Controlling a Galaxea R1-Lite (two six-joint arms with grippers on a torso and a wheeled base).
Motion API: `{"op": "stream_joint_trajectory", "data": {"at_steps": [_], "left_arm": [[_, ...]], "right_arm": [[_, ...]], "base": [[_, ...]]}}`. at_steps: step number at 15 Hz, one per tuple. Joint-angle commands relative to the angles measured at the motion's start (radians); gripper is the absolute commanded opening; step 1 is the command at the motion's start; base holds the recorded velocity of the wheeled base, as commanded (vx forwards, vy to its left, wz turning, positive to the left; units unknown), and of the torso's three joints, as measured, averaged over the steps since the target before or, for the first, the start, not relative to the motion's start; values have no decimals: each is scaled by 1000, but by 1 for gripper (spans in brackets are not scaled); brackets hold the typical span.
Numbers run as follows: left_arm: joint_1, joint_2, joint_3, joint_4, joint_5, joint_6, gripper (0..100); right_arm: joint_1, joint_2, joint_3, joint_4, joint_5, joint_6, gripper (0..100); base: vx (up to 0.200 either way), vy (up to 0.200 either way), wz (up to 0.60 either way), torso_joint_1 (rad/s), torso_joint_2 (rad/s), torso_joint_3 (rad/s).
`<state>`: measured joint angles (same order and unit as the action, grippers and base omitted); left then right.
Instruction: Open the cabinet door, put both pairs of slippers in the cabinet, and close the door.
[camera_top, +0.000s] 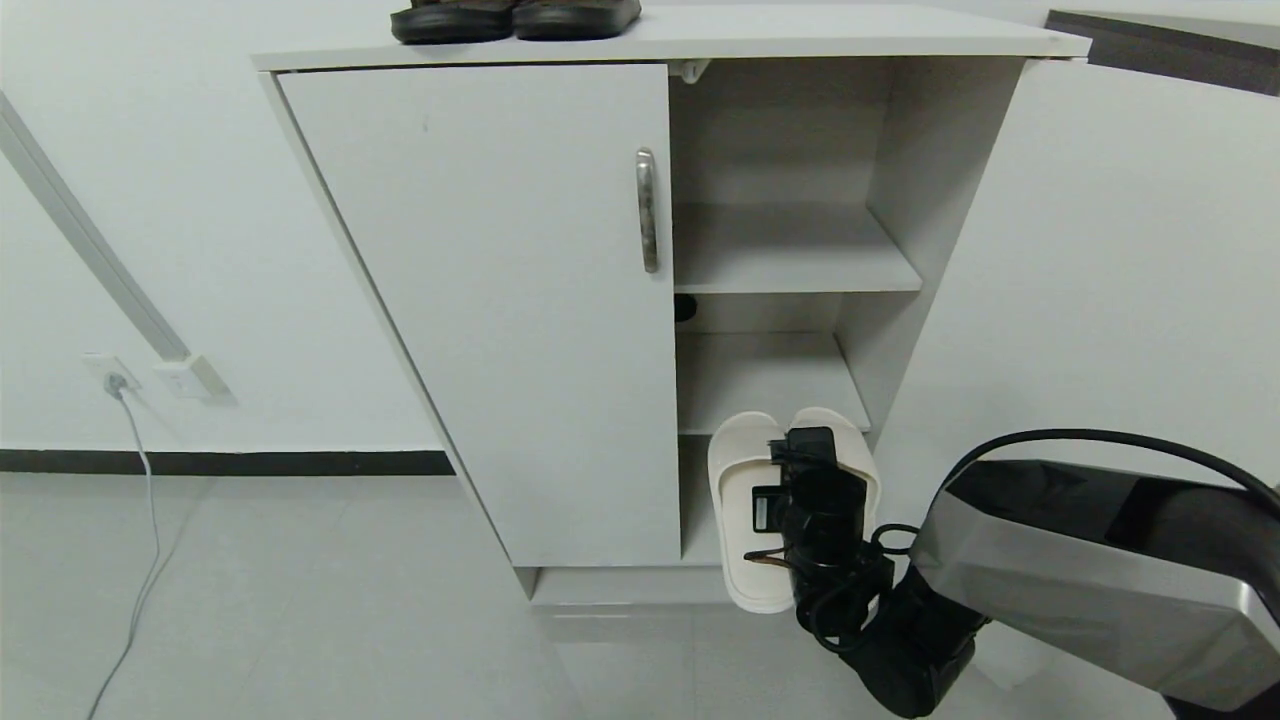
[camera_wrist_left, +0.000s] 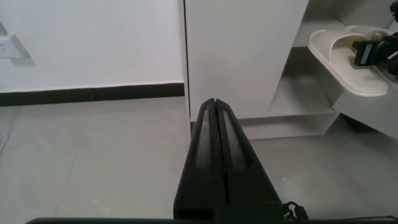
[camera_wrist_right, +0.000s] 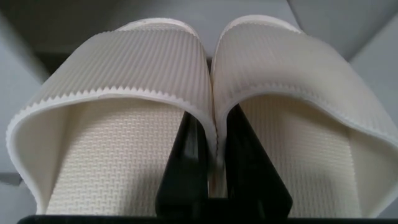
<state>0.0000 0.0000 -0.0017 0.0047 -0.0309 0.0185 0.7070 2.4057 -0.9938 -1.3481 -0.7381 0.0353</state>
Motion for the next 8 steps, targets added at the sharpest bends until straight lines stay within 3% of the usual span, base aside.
{"op": "stream_joint_trajectory", "data": {"at_steps": [1, 7, 8], "left_arm": [[0, 2, 0, 0, 0, 0, 0], [0, 2, 0, 0, 2, -2, 0], [0, 0, 0, 0, 2, -2, 0]], "right_arm": [[2, -4, 0, 0, 0, 0, 0], [2, -2, -3, 1, 0, 0, 0], [-3, -2, -8, 3, 2, 0, 0]], "base": [[200, 0, 0, 2, 2, -2], [200, 0, 0, 4, 2, 1], [0, 0, 0, 0, 0, 0]]}}
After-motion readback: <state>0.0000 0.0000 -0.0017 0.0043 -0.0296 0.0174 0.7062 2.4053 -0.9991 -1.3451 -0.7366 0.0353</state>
